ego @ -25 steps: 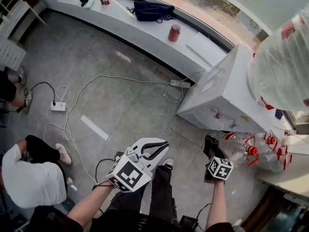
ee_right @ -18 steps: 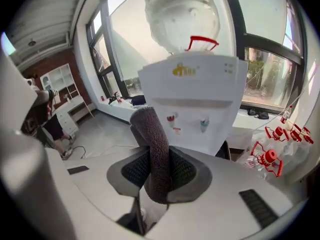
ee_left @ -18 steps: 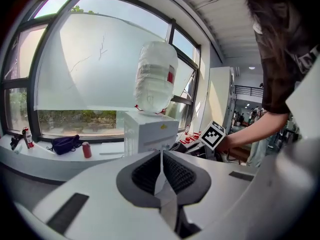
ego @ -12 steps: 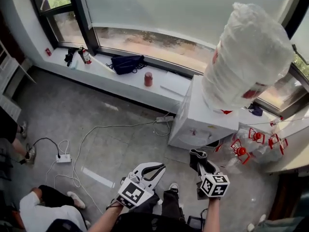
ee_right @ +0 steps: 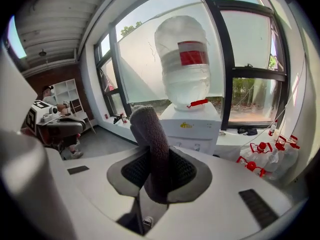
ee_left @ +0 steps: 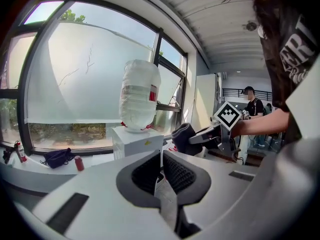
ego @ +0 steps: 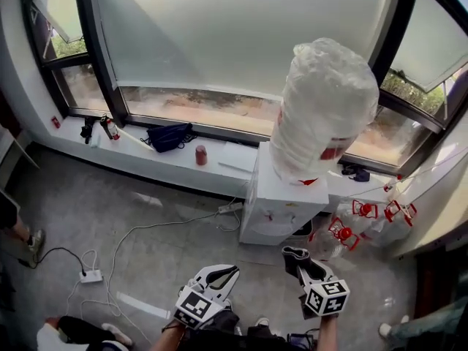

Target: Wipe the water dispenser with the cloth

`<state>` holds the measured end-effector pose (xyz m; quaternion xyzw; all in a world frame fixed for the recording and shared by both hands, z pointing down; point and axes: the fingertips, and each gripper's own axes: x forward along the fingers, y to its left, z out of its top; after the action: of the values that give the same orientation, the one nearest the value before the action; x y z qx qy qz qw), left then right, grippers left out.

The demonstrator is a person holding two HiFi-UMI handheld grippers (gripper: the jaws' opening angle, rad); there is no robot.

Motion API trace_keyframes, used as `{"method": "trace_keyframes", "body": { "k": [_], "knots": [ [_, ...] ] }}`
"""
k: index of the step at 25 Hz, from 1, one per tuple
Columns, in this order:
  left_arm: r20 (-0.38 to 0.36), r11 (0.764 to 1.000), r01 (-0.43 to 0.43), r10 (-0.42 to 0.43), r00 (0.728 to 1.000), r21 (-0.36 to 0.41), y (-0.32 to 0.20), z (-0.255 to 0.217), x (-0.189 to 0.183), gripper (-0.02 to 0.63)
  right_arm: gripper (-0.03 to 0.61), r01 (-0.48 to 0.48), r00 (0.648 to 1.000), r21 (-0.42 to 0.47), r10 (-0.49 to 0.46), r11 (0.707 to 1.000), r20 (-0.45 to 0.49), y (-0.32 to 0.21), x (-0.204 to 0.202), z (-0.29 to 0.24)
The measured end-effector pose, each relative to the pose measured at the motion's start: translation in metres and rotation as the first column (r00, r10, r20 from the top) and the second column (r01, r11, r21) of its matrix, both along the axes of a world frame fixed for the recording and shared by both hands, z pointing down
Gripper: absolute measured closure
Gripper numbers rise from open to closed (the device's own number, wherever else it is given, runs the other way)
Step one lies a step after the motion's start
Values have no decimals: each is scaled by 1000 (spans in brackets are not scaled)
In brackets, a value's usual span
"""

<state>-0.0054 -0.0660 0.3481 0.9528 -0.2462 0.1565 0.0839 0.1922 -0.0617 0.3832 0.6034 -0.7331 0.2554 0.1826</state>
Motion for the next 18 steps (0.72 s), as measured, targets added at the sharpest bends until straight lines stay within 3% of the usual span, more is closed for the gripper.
{"method": "trace_keyframes", "body": {
  "k": [10, 18],
  "knots": [
    [-38, 999, 12, -10, 999, 43, 53, -25, 58, 592, 479, 37, 999, 13, -37, 999, 0, 70, 50, -29],
    [-91, 988, 151, -147, 985, 38, 139, -52, 105, 592, 479, 92, 995, 17, -92, 996, 24, 159, 98, -30]
  ]
}}
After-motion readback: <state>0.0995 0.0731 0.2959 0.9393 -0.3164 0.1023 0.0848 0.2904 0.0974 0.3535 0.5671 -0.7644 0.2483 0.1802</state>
